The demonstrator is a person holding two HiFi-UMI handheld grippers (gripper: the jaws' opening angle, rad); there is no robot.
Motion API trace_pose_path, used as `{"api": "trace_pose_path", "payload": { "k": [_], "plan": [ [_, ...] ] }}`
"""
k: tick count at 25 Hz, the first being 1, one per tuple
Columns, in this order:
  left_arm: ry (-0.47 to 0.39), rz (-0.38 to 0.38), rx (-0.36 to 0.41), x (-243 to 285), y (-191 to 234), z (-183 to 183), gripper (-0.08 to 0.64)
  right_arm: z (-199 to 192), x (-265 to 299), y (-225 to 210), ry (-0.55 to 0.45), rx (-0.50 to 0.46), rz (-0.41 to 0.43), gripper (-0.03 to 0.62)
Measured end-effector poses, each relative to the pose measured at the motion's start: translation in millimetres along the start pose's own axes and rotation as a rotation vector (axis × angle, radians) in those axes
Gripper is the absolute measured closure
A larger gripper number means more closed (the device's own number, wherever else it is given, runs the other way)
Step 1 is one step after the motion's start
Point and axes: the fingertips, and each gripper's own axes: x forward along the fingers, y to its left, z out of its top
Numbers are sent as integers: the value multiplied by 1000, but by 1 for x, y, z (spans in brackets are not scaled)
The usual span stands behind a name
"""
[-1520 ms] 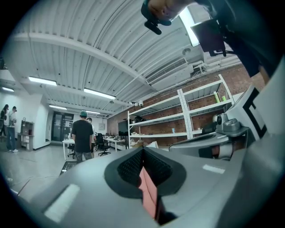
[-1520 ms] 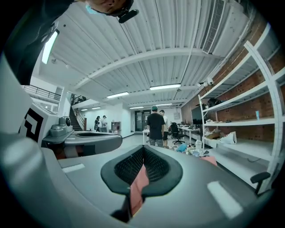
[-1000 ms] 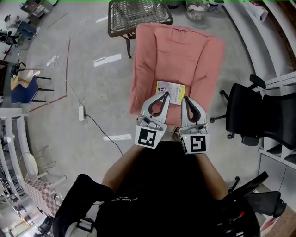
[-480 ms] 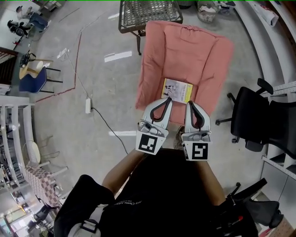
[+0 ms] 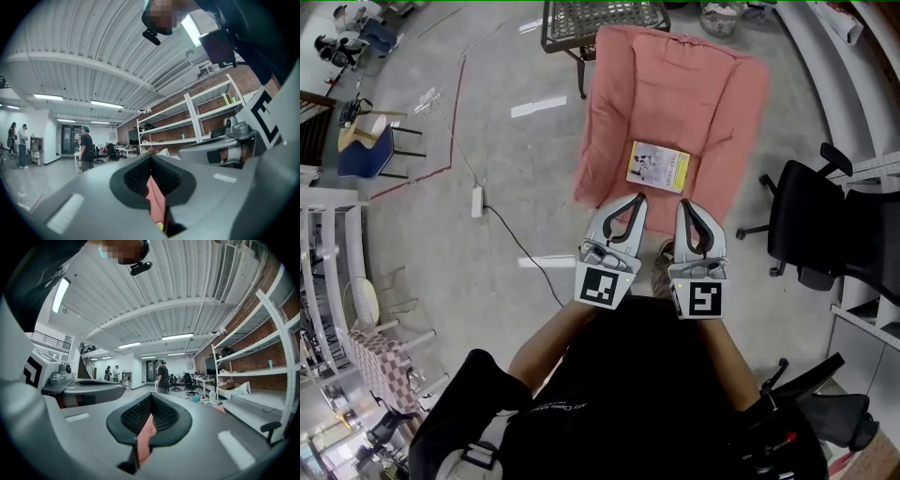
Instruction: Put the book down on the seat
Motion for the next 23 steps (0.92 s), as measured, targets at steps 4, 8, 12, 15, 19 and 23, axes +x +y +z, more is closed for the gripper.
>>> {"api": "trace_pose_path", "payload": {
  "k": [4,8,12,15,19,23],
  "plan": [
    [67,11,-126,-8,2,-15,563,1,-3,10,-4,-9,-11,583],
    [59,-8,-137,-12,1,-14,563,1,-5,15,5,8,-29,583],
    [55,-24,-147,-11,-1,-14,563,0,-5,15,5,1,-44,583],
    [56,-32,-151,-11,0,-14,563,-2,-4,15,13,9,-54,583],
    [60,-35,-153,-11,4,-18,563,-5,0,17,17,13,-56,583],
    [54,-42,-144,-6,8,-21,563,-8,9,18,22,18,-55,583]
  ]
}}
